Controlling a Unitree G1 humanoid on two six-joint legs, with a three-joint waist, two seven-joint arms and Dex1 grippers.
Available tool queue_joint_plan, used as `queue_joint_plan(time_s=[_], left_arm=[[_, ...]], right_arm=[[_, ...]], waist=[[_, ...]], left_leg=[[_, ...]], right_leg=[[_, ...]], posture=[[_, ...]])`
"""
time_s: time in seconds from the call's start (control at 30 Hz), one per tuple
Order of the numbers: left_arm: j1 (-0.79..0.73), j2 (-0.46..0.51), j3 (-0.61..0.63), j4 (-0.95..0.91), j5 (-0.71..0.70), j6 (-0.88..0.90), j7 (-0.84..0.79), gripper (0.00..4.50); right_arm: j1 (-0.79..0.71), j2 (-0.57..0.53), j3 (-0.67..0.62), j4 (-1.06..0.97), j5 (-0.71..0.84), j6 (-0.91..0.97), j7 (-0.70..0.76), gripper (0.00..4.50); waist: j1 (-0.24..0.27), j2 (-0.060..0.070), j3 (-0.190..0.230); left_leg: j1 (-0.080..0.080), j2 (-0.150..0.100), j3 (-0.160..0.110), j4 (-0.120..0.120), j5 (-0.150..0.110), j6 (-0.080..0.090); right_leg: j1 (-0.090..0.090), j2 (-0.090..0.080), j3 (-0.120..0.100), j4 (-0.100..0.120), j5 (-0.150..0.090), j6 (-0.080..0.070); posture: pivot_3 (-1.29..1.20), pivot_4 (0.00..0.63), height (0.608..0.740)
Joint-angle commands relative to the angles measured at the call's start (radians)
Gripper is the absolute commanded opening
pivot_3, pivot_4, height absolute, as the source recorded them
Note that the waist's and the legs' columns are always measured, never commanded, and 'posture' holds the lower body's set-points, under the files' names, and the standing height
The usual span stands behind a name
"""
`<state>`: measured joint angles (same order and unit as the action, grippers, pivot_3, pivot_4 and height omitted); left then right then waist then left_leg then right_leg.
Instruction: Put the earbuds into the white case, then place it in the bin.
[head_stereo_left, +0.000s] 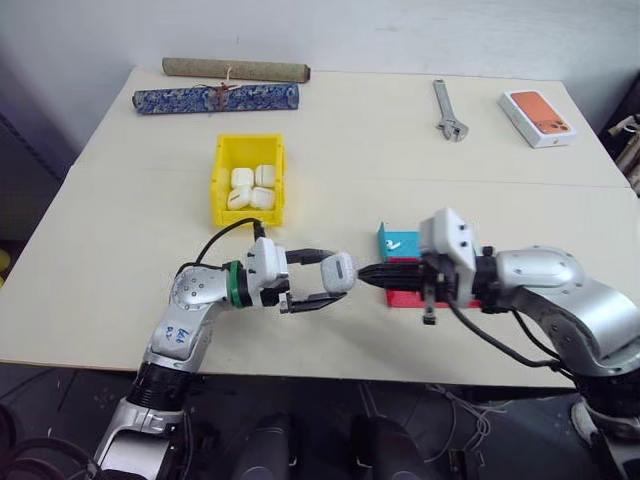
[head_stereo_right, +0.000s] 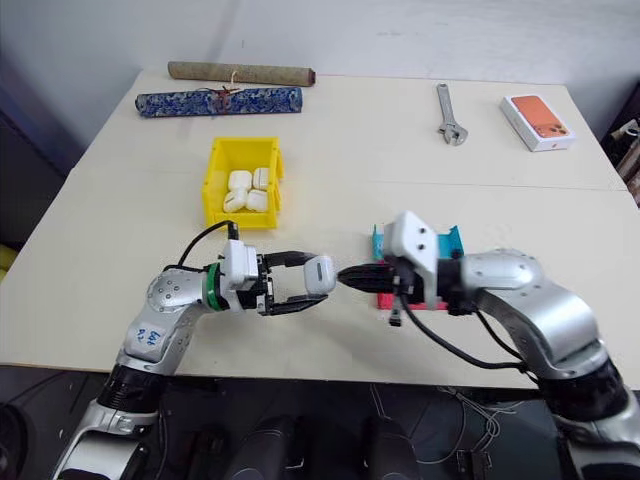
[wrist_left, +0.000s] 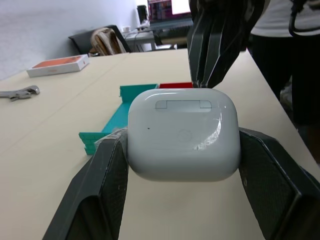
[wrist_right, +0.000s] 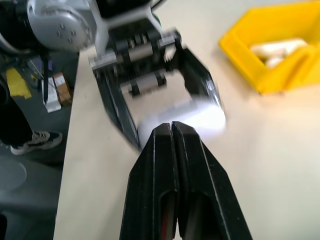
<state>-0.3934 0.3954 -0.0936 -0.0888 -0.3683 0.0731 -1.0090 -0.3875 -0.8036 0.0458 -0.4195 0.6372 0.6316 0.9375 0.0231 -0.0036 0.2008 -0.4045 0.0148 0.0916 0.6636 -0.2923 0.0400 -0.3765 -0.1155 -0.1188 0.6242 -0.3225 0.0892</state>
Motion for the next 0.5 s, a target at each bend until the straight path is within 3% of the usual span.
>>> queue_joint_plan(time_s=[0.03,0.1,0.2,0.37,0.5], left_arm=[[0.037,0.025,0.095,-0.107,-0.119,0.068,0.029,2.8],[0.074,0.048,0.153,-0.147,-0.143,0.121,0.086,2.8],[0.113,0.101,0.275,-0.153,-0.119,0.229,0.25,2.8],[0.037,0.142,0.352,-0.07,-0.033,0.319,0.466,2.8],[-0.122,0.12,0.323,0.062,0.027,0.322,0.56,2.8]], right_arm=[[0.125,-0.003,-0.156,0.027,0.005,-0.098,0.026,0.04],[0.221,0.042,-0.283,0.049,0.054,-0.137,0.014,0.04],[0.381,0.099,-0.447,0.056,0.005,-0.302,0.015,0.65],[0.459,0.186,-0.566,0.017,-0.062,-0.486,-0.07,2.38],[0.462,0.28,-0.561,-0.012,-0.046,-0.694,-0.015,3.83]], waist=[[0.0,0.0,0.0],[0.001,0.0,0.0],[0.001,0.0,0.0],[0.001,0.0,0.0],[0.006,-0.001,0.0]], left_leg=[[0.0,0.0,0.0,0.0,0.0,0.0],[0.0,0.0,-0.001,0.0,0.0,0.0],[0.002,0.0,0.0,-0.001,0.0,0.0],[0.004,0.0,0.001,0.0,0.0,0.0],[0.005,0.0,0.001,0.0,0.0,-0.002]], right_leg=[[0.0,0.0,0.0,0.0,0.0,0.0],[0.001,0.0,0.0,0.0,0.0,0.0],[0.001,0.0,0.0,0.0,0.0,0.0],[0.001,0.0,0.003,0.0,0.0,0.0],[0.0,0.001,0.004,0.002,0.0,0.0]], posture=[[0.0,0.15,0.74],[0.0,0.15,0.74],[0.0,0.15,0.74],[0.0,0.15,0.74],[0.0,0.15,0.74]])
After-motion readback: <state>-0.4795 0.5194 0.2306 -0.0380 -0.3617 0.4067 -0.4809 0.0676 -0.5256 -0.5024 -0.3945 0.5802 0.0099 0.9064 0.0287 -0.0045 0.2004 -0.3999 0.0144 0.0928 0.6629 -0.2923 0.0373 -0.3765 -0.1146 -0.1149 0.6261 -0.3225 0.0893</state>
